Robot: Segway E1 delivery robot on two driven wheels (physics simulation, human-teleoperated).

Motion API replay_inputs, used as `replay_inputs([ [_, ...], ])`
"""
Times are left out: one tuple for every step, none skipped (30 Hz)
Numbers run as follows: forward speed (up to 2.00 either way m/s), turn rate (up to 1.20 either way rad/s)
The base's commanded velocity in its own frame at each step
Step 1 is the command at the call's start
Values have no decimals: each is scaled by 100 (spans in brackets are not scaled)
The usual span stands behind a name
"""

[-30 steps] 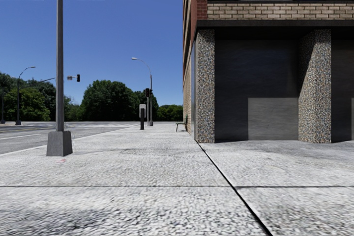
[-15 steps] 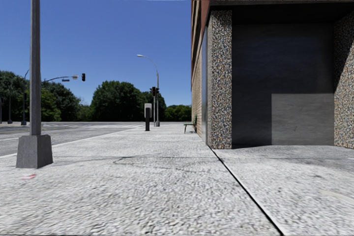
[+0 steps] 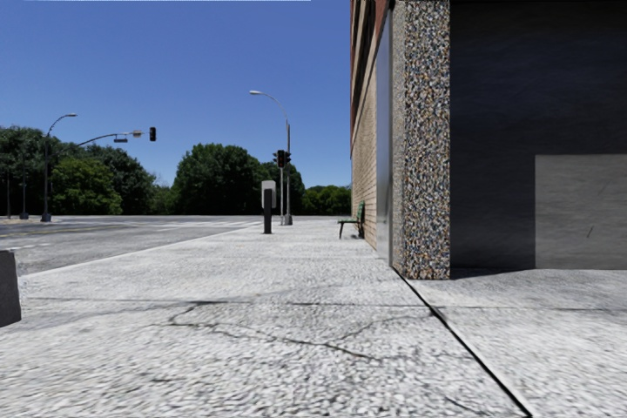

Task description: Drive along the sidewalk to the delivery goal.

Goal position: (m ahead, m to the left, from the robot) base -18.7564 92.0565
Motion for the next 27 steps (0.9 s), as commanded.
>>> replay_inputs([
  [200,67],
  [200,63],
  [200,6],
  [200,0],
  [200,0],
  [200,0],
  [200,0],
  [200,0],
  [200,0],
  [200,41],
  [200,53],
  [200,62],
  [200,73],
  [200,76],
  [200,68],
  [200,0],
  [200,0],
  [200,0],
  [200,0],
  [200,0],
  [200,0],
  [200,0],
  [200,0],
  [200,0],
  [200,0],
  [200,0],
  [200,0],
])
